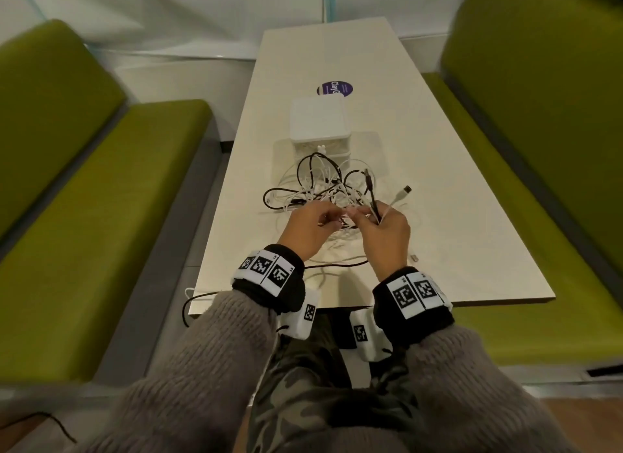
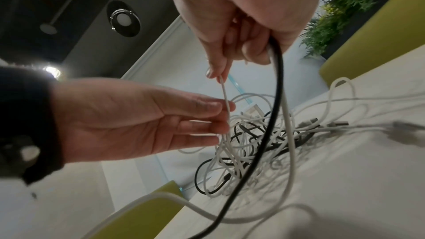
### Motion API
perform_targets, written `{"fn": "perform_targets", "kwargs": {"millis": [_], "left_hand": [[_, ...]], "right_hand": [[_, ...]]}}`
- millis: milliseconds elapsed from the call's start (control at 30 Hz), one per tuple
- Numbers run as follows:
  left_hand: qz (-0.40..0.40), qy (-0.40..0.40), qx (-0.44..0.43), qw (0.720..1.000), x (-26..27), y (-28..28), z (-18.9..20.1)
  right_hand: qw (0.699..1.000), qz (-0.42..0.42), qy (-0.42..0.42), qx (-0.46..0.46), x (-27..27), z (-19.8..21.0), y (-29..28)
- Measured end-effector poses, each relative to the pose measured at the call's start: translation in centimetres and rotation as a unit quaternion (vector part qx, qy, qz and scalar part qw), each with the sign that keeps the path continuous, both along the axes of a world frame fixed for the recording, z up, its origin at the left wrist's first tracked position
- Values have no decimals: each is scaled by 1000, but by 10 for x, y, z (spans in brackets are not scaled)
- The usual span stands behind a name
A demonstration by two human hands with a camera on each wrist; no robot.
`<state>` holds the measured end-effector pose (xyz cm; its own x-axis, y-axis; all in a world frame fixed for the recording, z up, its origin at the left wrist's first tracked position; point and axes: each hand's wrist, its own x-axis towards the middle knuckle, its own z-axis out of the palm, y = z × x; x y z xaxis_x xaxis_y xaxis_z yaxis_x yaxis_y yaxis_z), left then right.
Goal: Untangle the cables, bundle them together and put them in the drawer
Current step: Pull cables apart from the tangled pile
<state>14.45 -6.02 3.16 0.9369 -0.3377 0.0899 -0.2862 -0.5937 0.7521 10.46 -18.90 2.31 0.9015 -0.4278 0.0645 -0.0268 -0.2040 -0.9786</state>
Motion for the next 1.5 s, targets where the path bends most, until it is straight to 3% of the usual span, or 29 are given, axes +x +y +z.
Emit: {"fn": "perform_targets", "kwargs": {"millis": [200,400,867,1000,1067,1167,1333,1500], "left_hand": [[17,-73,55,996,2,-5,-10],[16,-63,111,992,10,-5,-12],[57,-54,63,995,16,8,-14],[51,-63,43,996,15,12,-12],[49,-57,27,997,14,16,-14],[33,-60,27,997,12,19,-15],[18,-54,48,997,11,17,-9],[44,-21,39,998,12,19,-11]], "right_hand": [[998,-7,-14,61,-17,-4,-1],[993,-46,-51,98,-27,6,-17],[948,-184,-148,212,-38,16,-48],[932,-207,-121,273,-37,22,-48],[959,-170,-80,214,-34,22,-47],[998,-52,-5,24,-27,17,-37],[980,75,52,-175,-5,8,2],[969,120,106,-189,2,4,18]]}}
